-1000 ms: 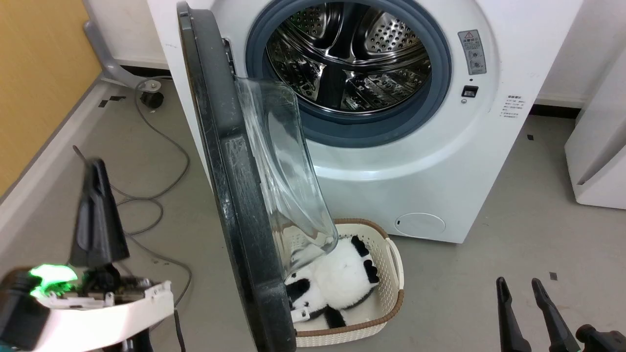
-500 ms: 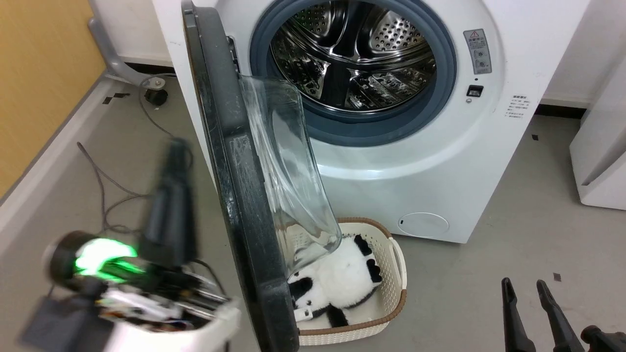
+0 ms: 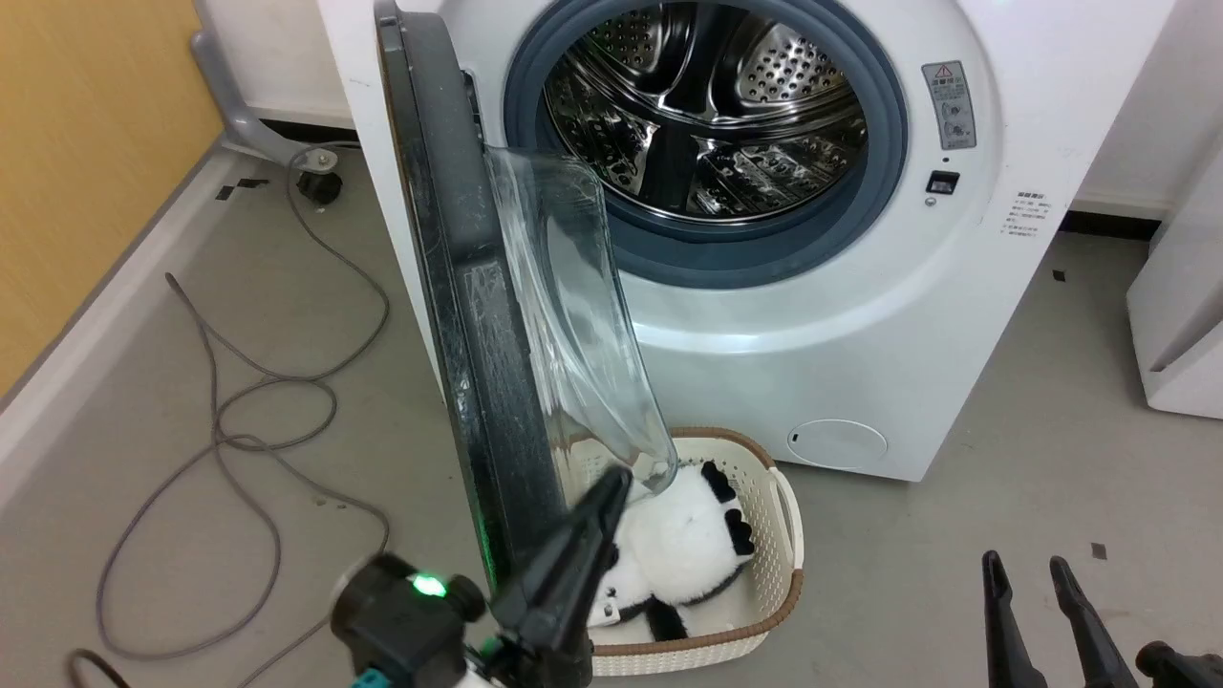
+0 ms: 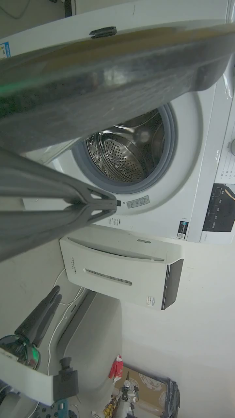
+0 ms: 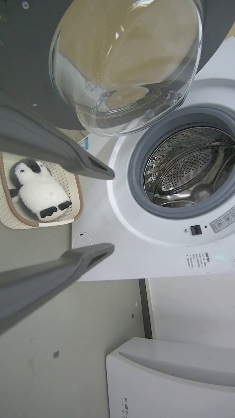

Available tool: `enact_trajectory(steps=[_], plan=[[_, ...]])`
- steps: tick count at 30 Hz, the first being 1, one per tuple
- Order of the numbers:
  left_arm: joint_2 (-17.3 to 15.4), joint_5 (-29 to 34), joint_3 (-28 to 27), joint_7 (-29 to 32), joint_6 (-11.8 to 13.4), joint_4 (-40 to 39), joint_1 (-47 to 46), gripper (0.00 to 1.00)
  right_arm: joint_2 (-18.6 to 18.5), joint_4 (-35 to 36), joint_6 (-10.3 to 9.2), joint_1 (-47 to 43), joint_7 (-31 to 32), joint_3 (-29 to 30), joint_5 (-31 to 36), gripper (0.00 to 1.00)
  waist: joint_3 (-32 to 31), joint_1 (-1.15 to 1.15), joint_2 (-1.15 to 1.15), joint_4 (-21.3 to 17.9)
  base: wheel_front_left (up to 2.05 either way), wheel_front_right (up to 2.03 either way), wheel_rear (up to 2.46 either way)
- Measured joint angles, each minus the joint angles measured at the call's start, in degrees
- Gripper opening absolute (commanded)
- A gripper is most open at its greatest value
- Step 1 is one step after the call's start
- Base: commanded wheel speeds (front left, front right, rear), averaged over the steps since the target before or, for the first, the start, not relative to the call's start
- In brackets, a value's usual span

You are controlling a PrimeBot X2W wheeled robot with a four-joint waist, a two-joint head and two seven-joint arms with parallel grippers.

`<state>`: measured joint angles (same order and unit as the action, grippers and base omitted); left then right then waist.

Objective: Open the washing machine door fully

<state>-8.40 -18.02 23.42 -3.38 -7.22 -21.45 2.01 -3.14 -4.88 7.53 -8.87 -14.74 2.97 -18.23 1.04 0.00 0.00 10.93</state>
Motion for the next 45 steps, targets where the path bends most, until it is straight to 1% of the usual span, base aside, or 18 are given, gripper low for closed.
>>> enact_trajectory(steps=[3,5,7,12,15,16,18,24,29,31,37,45], plan=[[-0.01,-1.86,1.55,1.81,0.0,2.72,1.99,0.0,0.0,-0.21,0.0,0.0,0.0,0.14,-0.18,1.0,-0.03,0.0,0.0,0.22,0.0,0.0,0.0],[0.04,-3.09,2.85,2.61,0.0,4.58,3.17,0.0,0.01,-0.53,0.0,0.01,0.0,0.22,-1.93,1.0,0.0,0.0,0.0,0.35,0.0,0.0,0.0],[-0.37,-3.15,4.32,3.53,-0.01,6.31,3.9,0.0,0.0,-0.73,0.0,0.02,0.0,0.26,-2.12,1.0,-0.02,0.0,0.0,0.43,0.0,0.0,0.0],[0.08,-3.92,4.53,3.38,0.46,10.22,4.91,0.0,0.01,-0.92,0.0,0.05,0.0,0.32,-2.55,1.0,0.13,0.0,0.0,0.62,0.0,0.0,0.0],[0.27,-3.76,3.33,2.33,1.81,12.26,4.9,0.0,0.01,-1.18,0.0,0.06,0.0,0.29,-2.55,1.0,0.22,0.0,0.0,0.84,0.0,0.0,0.0],[0.35,-3.3,2.75,1.09,2.6,13.81,4.78,0.0,0.01,-1.44,0.0,0.06,0.0,0.22,-2.55,1.0,0.35,0.0,0.0,1.17,0.0,0.0,0.0],[0.55,-2.82,2.45,0.01,3.08,14.88,4.74,0.0,0.01,-1.6,0.0,0.06,0.0,0.04,-2.54,1.0,0.46,0.0,0.0,1.47,0.0,0.0,0.0],[0.56,-2.83,0.86,-3.25,4.04,17.78,4.47,0.0,0.02,-1.81,0.0,0.08,0.0,-0.48,-2.54,1.0,0.84,0.0,0.0,3.0,0.0,0.0,0.0],[0.78,-2.83,0.38,-4.66,4.13,19.37,4.03,0.0,0.04,-2.27,0.0,0.0,0.0,-1.53,-1.52,1.0,1.19,0.0,0.0,5.41,0.0,0.0,0.0],[0.75,-2.92,-0.3,-5.34,4.6,19.95,3.93,0.0,0.04,-2.29,0.0,0.01,0.0,-1.63,-1.48,1.0,1.39,0.0,0.0,6.45,0.0,0.0,0.0],[0.01,-3.97,-4.61,-6.61,6.67,22.15,2.05,0.0,0.07,-2.24,0.0,0.04,0.0,-2.05,-1.27,1.0,2.28,0.0,0.0,9.84,0.0,0.0,0.0],[-0.7,-5.87,-10.09,-8.9,8.42,23.27,-2.05,0.0,-0.21,-2.36,0.0,0.71,0.0,-3.13,-0.73,1.0,4.45,0.01,0.0,13.68,0.0,0.0,0.0]])
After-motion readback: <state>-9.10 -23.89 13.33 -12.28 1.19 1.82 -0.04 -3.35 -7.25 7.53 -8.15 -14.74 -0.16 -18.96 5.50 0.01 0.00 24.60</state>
